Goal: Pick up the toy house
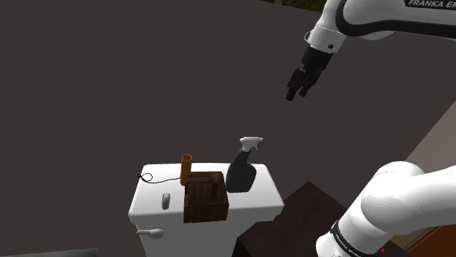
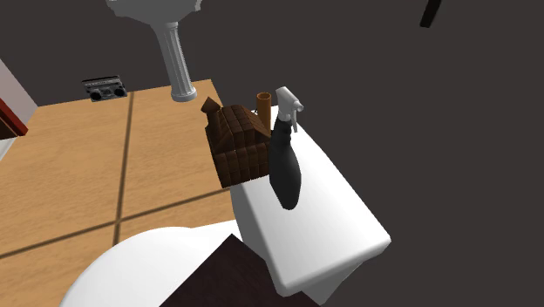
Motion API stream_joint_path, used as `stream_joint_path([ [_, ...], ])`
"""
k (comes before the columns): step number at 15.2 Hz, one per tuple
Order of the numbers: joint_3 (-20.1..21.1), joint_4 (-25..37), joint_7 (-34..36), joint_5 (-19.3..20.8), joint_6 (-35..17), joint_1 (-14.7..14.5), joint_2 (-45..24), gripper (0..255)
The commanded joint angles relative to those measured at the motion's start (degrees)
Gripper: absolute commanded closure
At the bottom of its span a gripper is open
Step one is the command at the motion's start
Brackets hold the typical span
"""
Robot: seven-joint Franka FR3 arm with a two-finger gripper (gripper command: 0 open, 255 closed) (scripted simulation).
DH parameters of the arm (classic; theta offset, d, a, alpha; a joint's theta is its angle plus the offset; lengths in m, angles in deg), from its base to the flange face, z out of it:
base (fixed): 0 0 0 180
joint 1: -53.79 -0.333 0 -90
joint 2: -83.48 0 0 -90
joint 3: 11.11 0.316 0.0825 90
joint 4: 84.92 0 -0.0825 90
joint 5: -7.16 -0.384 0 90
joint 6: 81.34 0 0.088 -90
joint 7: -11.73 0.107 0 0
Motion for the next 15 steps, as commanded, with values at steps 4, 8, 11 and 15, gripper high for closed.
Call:
stream_joint_path([
  [4, 3.6, -3.1, 3.7, -1.8, -2.4, -1.3, 1.3, 0],
  [8, 8.7, -6.4, 8.7, -4.3, -5.7, -3.3, 2.1, 0],
  [11, 12.8, -8.2, 12.5, -6.3, -8.4, -4.7, 1.8, 0],
  [15, 18.3, -9.6, 17.7, -8.6, -12.3, -6.5, 0.3, 0],
])
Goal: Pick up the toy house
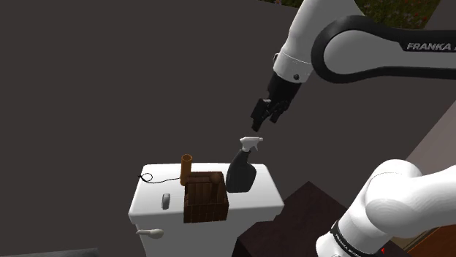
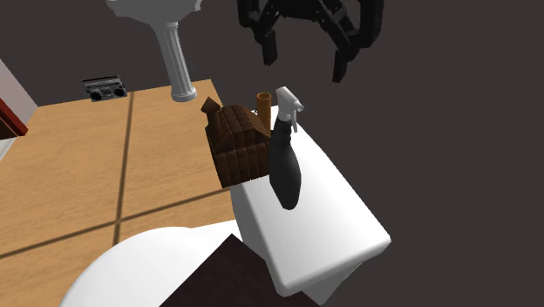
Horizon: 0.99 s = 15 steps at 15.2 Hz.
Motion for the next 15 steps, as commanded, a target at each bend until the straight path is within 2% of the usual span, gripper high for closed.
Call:
stream_joint_path([
  [1, 2.9, -0.4, 2.6, -1.1, -2.3, -0.7, -1.4, 0],
  [8, 13.5, 0.5, 12.2, -3.3, -9.6, -2.2, -7.8, 0],
  [14, 23.8, 4.1, 21.7, -1.8, -15.7, -0.7, -16.2, 0],
  [15, 23.9, 4.1, 21.7, -1.7, -15.7, -0.7, -16.2, 0],
])
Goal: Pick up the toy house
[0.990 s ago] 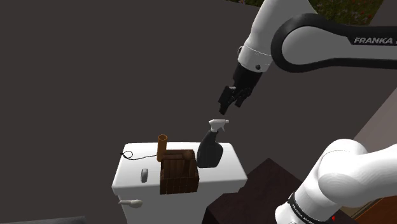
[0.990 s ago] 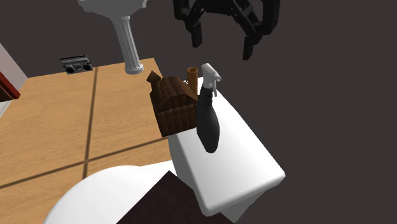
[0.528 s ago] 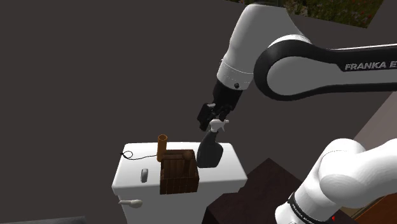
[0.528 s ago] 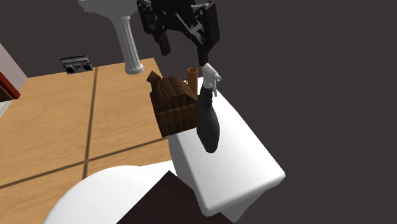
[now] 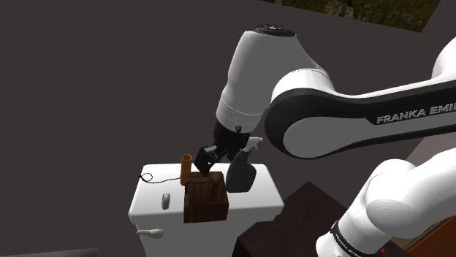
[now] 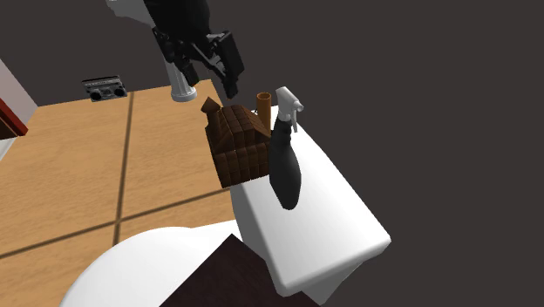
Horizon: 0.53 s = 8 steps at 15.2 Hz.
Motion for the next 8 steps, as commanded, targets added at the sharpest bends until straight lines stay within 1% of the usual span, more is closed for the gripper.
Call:
stream_joint_path([
  [1, 1.3, -0.2, 1.2, 0.3, -1.4, 0.3, -1.1, 0],
  [7, 3.4, -3.6, 2.4, 0.7, -7.0, 0.9, -3.4, 0],
  [8, 3.4, -3.6, 2.4, 0.7, -7.0, 0.9, -3.4, 0],
])
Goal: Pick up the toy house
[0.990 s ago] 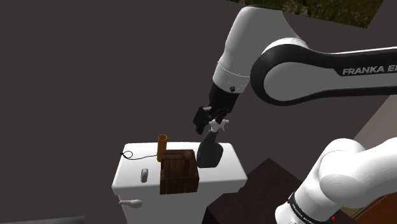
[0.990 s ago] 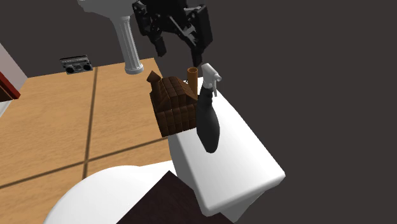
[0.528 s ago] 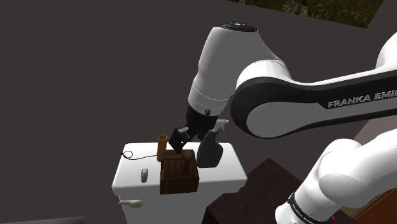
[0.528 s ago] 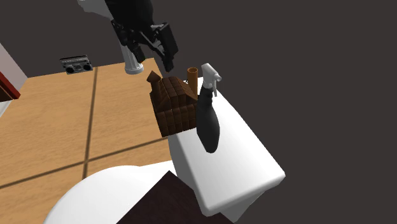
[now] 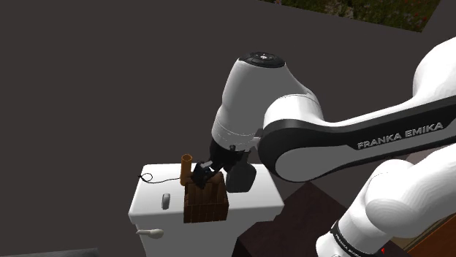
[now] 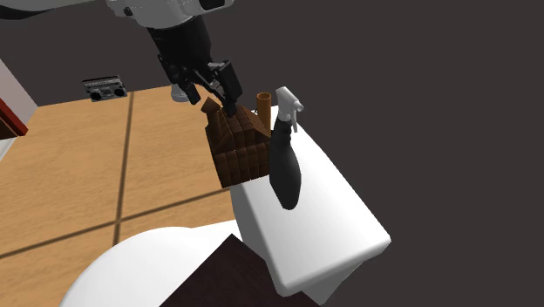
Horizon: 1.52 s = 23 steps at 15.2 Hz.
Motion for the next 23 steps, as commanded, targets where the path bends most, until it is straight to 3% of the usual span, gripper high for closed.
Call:
stream_joint_path([
  [1, 0.2, -0.3, 0.2, 0.0, -0.5, 0.1, -0.2, 0],
  [2, 0.2, -0.3, 0.1, 0.0, -0.5, 0.0, -0.2, 255],
  [11, 0.2, -0.3, 0.2, 0.0, -0.5, 0.1, -0.2, 255],
  [23, -3.2, 6.3, -1.8, -0.4, 9.5, -0.8, 3.4, 255],
])
